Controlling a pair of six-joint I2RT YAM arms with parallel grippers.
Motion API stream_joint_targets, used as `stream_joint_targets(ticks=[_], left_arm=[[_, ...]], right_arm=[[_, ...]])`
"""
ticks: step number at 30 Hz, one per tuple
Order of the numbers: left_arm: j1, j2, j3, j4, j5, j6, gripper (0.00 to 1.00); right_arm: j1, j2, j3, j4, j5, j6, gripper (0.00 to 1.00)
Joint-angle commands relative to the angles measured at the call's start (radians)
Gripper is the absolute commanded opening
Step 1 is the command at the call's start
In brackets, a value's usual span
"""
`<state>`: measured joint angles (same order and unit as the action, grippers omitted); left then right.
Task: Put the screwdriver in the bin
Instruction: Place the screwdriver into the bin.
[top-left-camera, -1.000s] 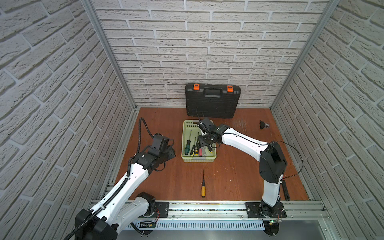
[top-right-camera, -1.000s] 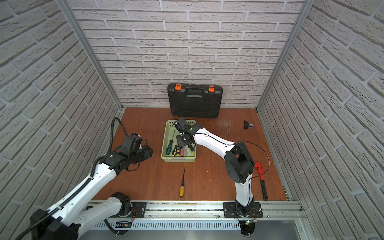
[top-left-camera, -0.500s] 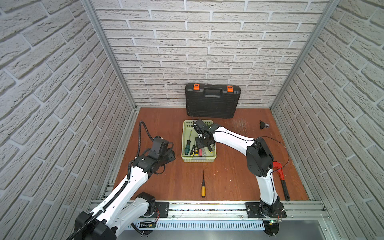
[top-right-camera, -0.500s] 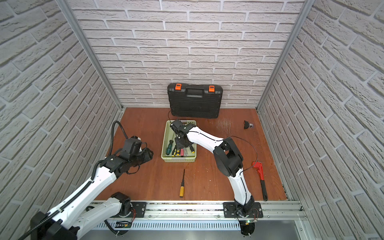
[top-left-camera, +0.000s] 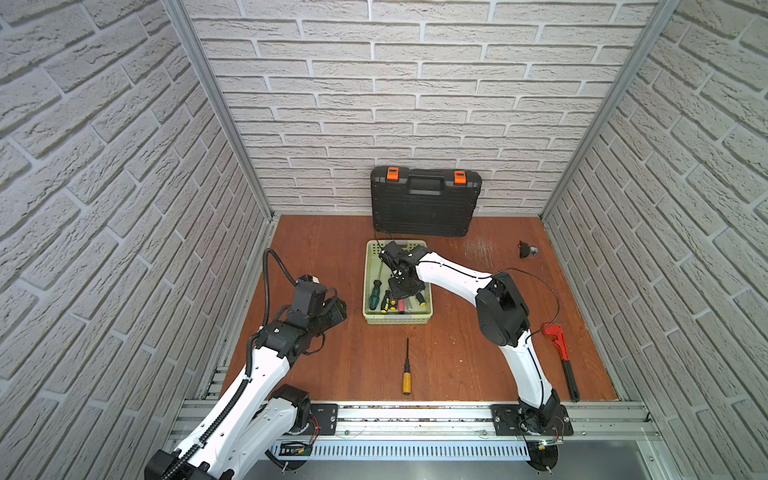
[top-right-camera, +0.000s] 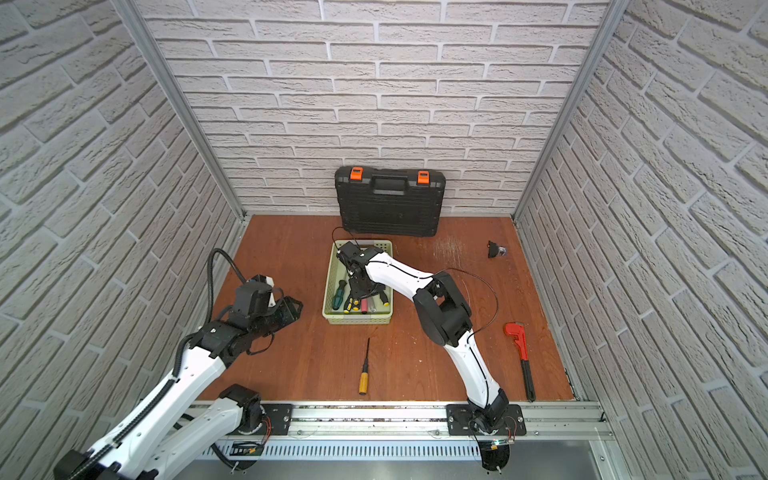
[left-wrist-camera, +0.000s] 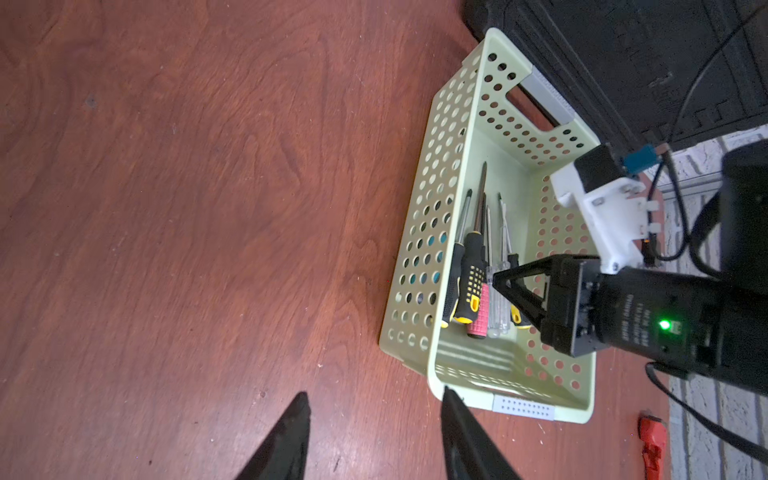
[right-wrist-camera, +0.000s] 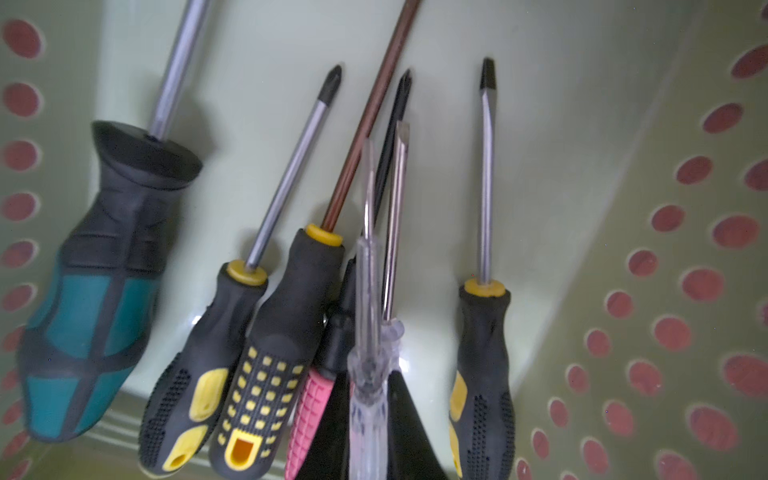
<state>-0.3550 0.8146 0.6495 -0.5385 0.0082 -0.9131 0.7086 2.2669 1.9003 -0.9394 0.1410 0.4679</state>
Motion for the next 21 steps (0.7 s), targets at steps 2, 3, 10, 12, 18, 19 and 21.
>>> stream_joint_targets(ticks=[2, 3, 10, 12, 18, 19, 21], left_arm=[[0.012, -0.016, -0.009, 0.023, -0.002, 0.008, 0.52], [0.013, -0.016, -0.010, 0.026, -0.004, 0.004, 0.52], [0.014, 0.005, -0.019, 0.043, -0.006, -0.008, 0.53], [0.014, 0.011, -0.018, 0.042, -0.008, -0.007, 0.53], [0.014, 0.027, 0.003, 0.025, -0.007, 0.005, 0.56], [0.014, 0.033, 0.012, 0.014, -0.005, 0.011, 0.56], [0.014, 0.049, 0.032, -0.011, -0.005, 0.022, 0.56]], right_arm=[[-0.003, 0.006, 0.036, -0.035, 0.032, 0.012, 0.06], [-0.006, 0.008, 0.034, -0.036, 0.034, 0.014, 0.07], [-0.016, 0.011, 0.024, -0.032, 0.035, 0.008, 0.19], [-0.018, 0.006, 0.023, -0.033, 0.039, 0.005, 0.23], [-0.017, -0.027, 0.019, -0.029, 0.026, -0.001, 0.30], [-0.018, -0.037, 0.019, -0.027, 0.025, -0.003, 0.32], [-0.015, -0.058, 0.019, -0.020, 0.012, -0.006, 0.32]])
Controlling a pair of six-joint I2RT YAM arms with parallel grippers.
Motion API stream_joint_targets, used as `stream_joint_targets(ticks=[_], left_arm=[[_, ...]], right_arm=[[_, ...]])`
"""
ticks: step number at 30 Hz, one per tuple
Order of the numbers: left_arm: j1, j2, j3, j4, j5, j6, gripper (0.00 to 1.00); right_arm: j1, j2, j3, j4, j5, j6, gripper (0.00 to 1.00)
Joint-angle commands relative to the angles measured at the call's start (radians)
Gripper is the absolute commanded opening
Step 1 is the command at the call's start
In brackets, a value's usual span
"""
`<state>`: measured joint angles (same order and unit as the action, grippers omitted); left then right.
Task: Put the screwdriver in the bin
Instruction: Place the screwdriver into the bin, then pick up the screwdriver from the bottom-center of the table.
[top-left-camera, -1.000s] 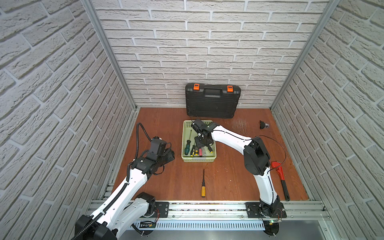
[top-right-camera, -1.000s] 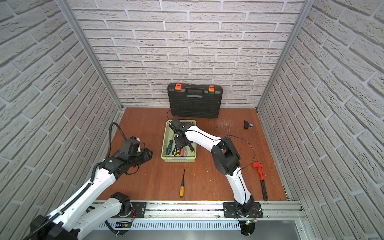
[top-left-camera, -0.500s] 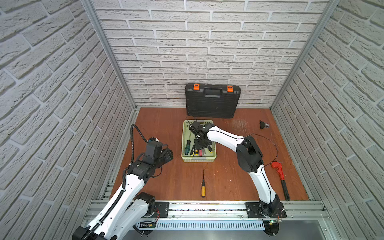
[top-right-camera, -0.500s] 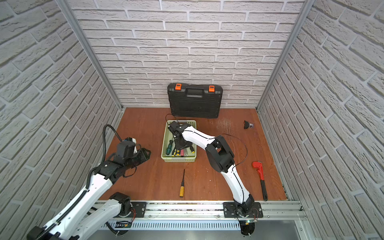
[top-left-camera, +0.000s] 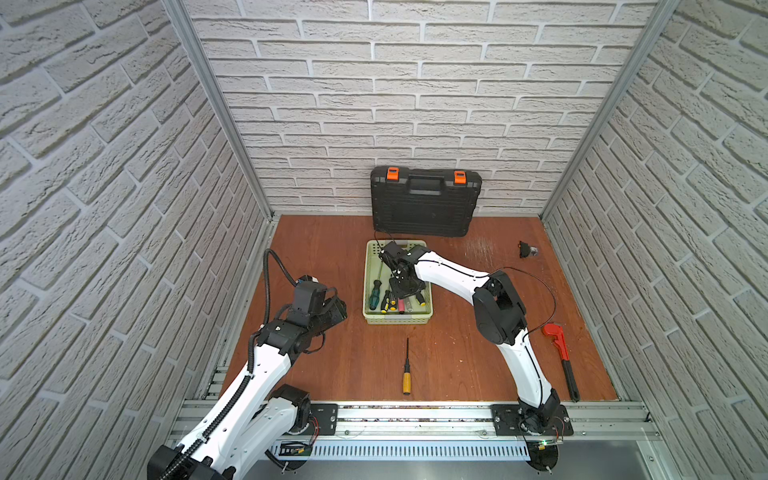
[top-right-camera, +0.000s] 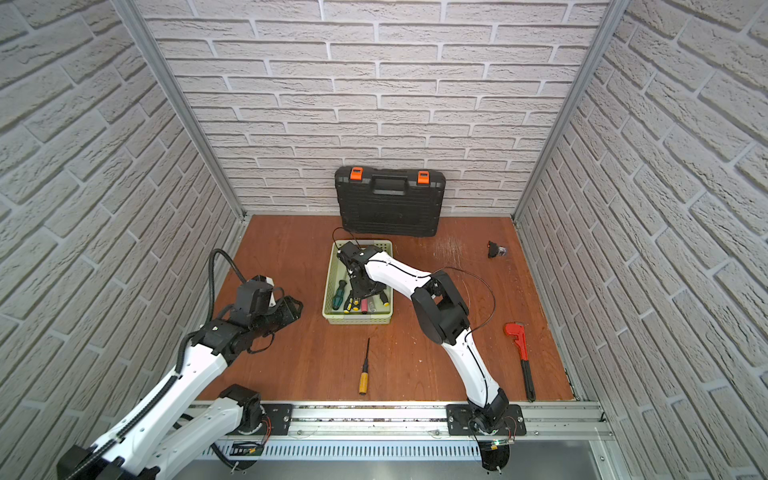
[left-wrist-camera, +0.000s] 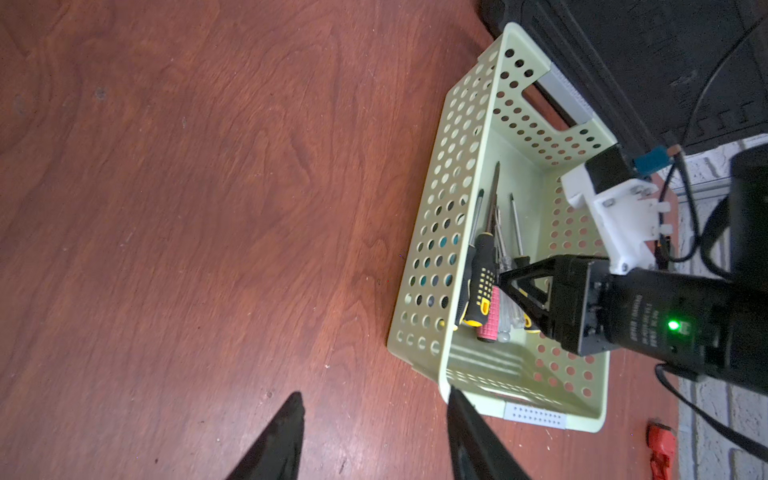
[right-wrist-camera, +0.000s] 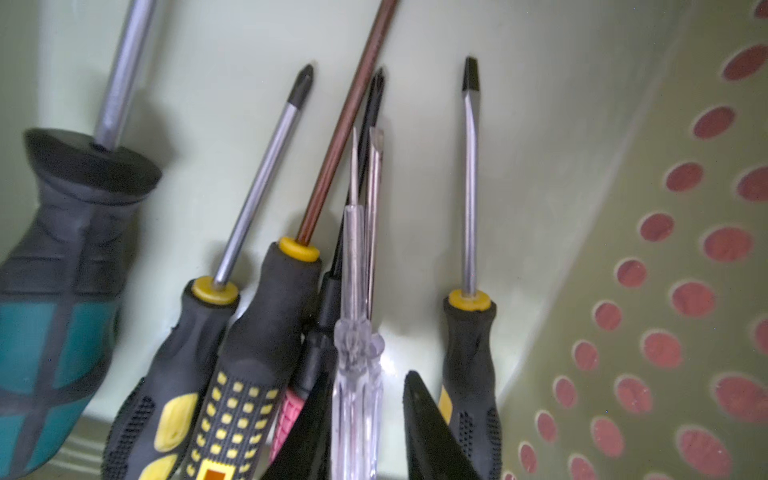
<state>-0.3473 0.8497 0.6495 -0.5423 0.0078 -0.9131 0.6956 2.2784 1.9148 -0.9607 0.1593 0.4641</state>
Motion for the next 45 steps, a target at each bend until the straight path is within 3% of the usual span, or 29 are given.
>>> stream_joint_targets(ticks=[1, 8, 16, 27, 33, 38, 45], left_arm=[[0.007, 0.020, 0.041, -0.018, 0.000, 0.025, 0.56], [-0.003, 0.095, 0.156, -0.151, 0.085, 0.023, 0.56], [-0.100, 0.160, 0.285, -0.341, 0.051, 0.028, 0.54], [-0.330, 0.322, 0.393, -0.410, 0.001, 0.068, 0.51], [-0.506, 0.409, 0.382, -0.377, -0.065, 0.032, 0.51], [-0.634, 0.486, 0.316, -0.200, -0.026, -0.037, 0.53], [-0.781, 0.679, 0.410, -0.189, -0.073, -0.068, 0.52]], right_arm=[[0.000, -0.082, 0.004, 0.006, -0.011, -0.005, 0.33], [0.013, -0.213, -0.041, 0.090, -0.038, -0.079, 0.34], [0.015, -0.457, -0.264, 0.283, -0.136, -0.119, 0.37], [0.015, -0.771, -0.614, 0.437, -0.142, -0.129, 0.40], [0.015, -0.883, -0.688, 0.412, -0.105, -0.125, 0.40], [0.014, -0.933, -0.732, 0.393, -0.013, -0.086, 0.42], [0.013, -0.965, -0.781, 0.355, 0.019, -0.045, 0.41]])
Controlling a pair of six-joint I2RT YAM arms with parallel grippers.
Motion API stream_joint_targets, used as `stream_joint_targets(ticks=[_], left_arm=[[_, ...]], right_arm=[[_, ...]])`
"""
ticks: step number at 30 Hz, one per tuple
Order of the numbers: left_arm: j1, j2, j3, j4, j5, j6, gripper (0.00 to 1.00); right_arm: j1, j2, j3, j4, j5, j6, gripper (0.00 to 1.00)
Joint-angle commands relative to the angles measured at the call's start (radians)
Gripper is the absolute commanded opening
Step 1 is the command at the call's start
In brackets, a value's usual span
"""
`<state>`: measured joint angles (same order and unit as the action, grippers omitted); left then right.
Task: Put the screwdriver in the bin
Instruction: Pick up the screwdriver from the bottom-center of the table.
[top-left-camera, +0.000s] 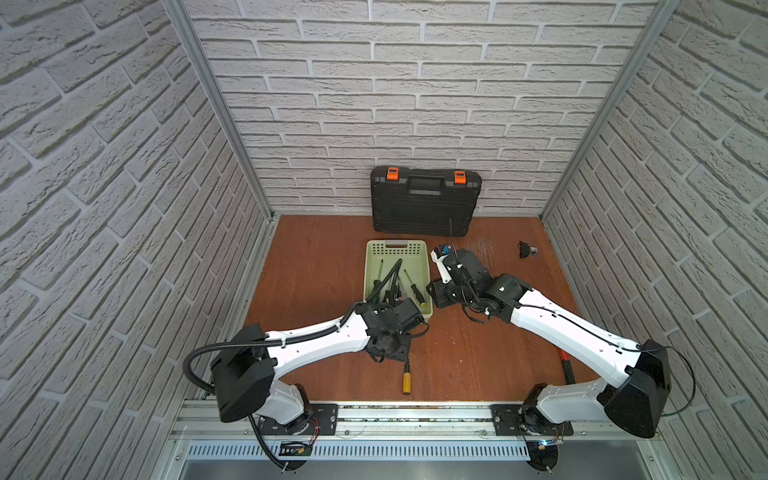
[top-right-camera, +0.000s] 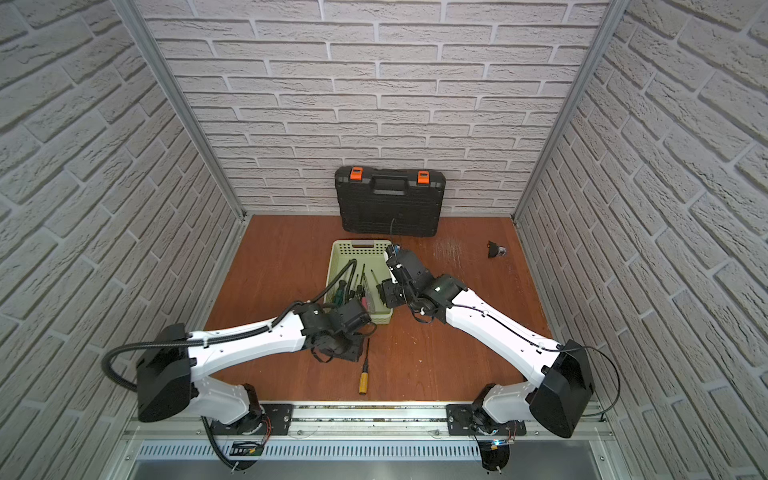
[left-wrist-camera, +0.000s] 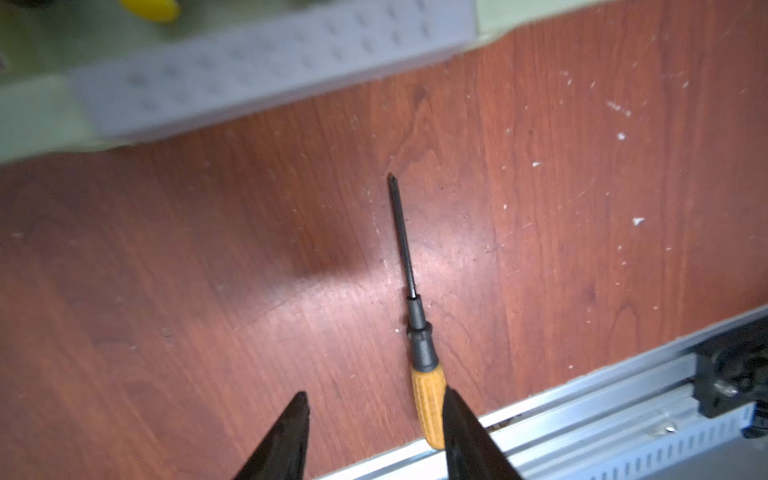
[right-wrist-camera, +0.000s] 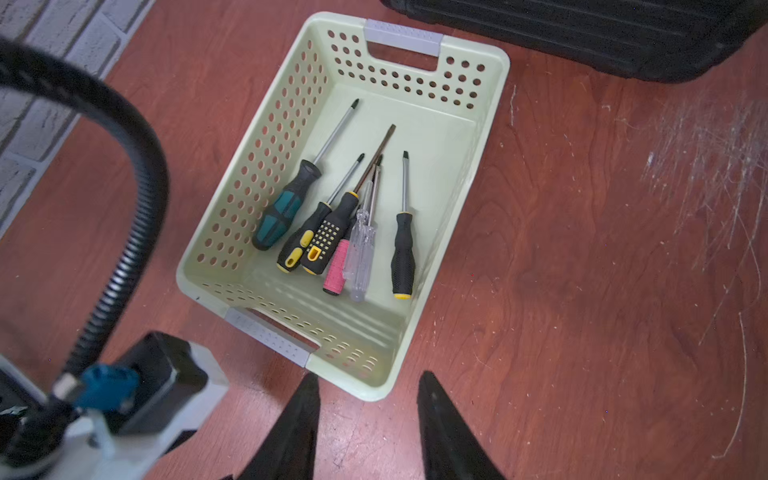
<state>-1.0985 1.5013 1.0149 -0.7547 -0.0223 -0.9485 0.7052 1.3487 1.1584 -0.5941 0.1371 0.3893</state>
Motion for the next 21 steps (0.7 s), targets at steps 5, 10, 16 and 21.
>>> stream_joint_targets(ticks=[5, 10, 16, 21], left_arm=[[-0.052, 0.084, 0.048, 0.085, 0.029, -0.076, 0.52], [-0.100, 0.114, 0.052, 0.045, 0.072, -0.114, 0.54], [-0.129, 0.121, 0.006, 0.051, 0.119, -0.136, 0.55], [-0.134, 0.176, 0.049, 0.009, 0.128, -0.112, 0.55]], right_arm=[[0.004, -0.057, -0.049, -0.015, 0.067, 0.037, 0.42], [0.004, -0.065, -0.045, -0.016, 0.079, 0.029, 0.43], [0.004, -0.074, -0.060, -0.004, 0.085, 0.028, 0.43], [0.004, -0.060, -0.048, -0.005, 0.069, 0.036, 0.43]])
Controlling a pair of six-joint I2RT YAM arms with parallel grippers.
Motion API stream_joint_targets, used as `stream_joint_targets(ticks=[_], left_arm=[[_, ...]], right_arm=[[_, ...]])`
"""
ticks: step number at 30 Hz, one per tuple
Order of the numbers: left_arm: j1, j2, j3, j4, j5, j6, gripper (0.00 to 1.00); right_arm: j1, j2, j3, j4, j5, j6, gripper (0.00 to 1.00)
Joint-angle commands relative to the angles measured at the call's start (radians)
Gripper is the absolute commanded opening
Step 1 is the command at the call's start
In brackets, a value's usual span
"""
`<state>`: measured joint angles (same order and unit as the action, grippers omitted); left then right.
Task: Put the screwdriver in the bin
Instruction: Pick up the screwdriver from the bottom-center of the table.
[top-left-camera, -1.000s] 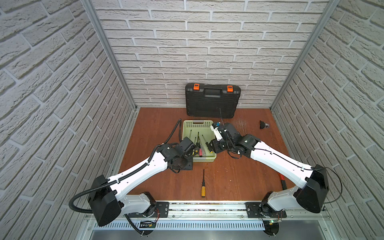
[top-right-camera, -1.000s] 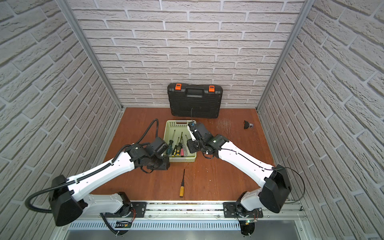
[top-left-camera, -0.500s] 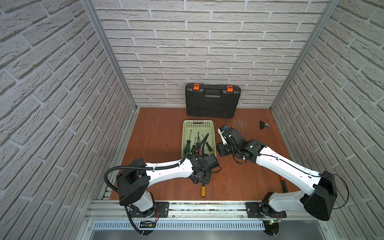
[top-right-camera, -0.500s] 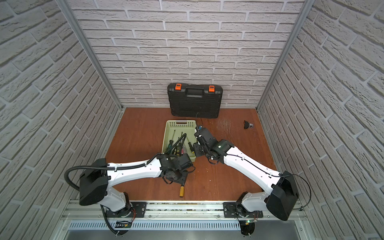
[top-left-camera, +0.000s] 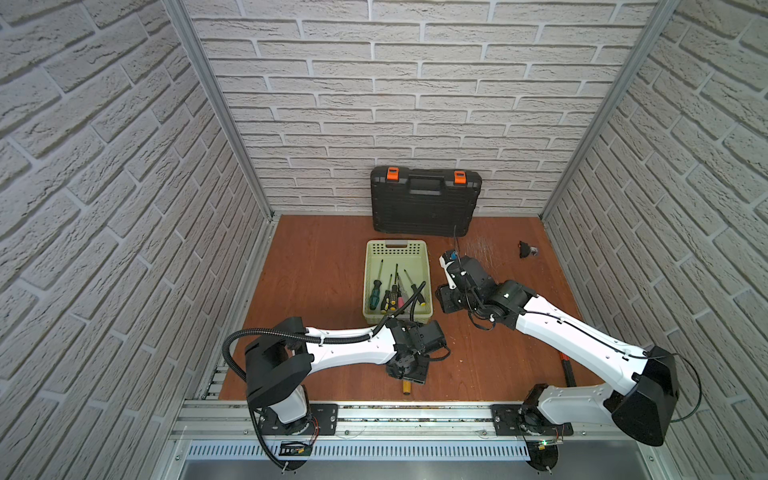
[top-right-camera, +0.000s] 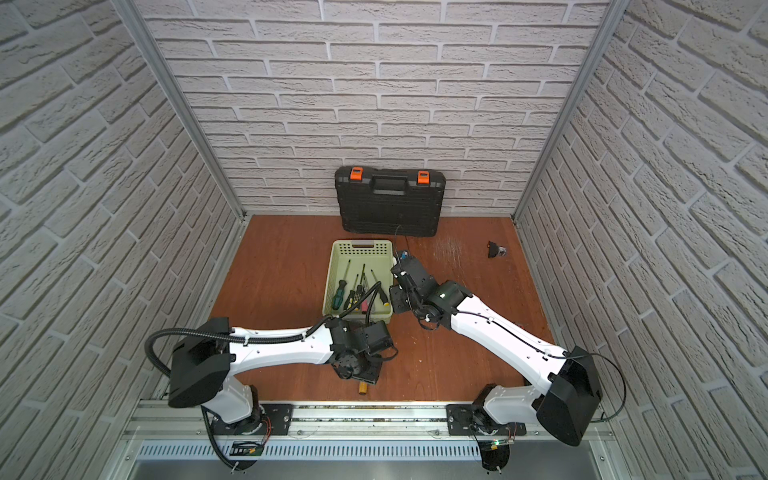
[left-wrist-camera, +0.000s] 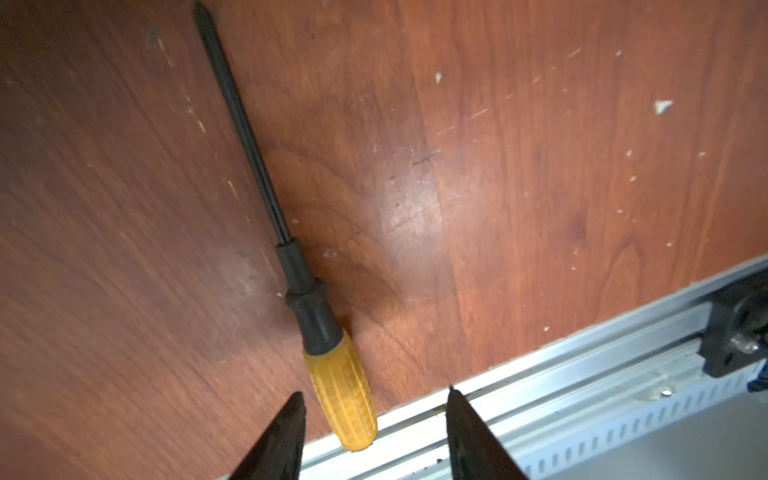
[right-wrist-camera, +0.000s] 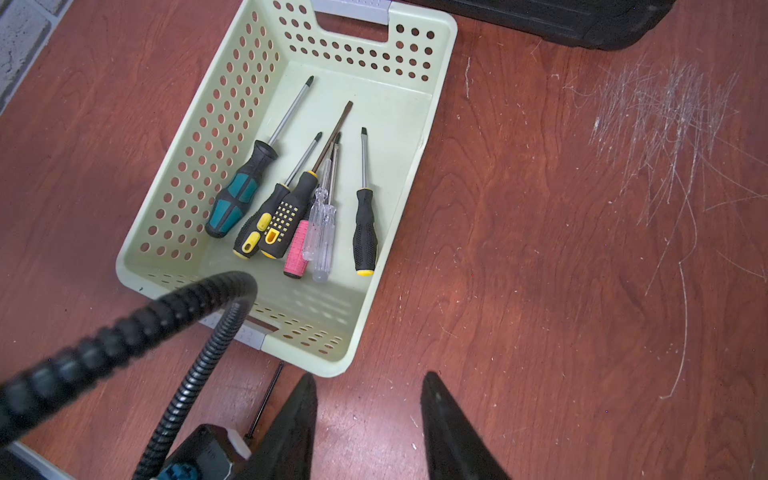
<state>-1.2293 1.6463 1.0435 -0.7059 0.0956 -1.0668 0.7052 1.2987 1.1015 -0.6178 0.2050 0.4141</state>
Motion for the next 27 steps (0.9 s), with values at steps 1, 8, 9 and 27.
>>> stream_joint_targets(ticks=[1, 8, 9, 27], left_arm=[[-0.004, 0.034, 0.015, -0.044, 0.004, 0.000, 0.55], [0.003, 0.039, -0.045, -0.011, 0.016, -0.015, 0.54], [0.004, 0.043, -0.046, -0.003, 0.020, -0.012, 0.54], [0.053, 0.091, -0.088, 0.016, 0.076, 0.043, 0.11]], right_arm=[[0.004, -0.009, 0.011, 0.021, 0.002, 0.008, 0.43], [0.004, 0.004, 0.010, 0.028, -0.004, 0.007, 0.43], [0.004, 0.006, 0.010, 0.031, -0.006, 0.007, 0.43], [0.003, -0.048, -0.068, 0.081, 0.042, 0.048, 0.41]])
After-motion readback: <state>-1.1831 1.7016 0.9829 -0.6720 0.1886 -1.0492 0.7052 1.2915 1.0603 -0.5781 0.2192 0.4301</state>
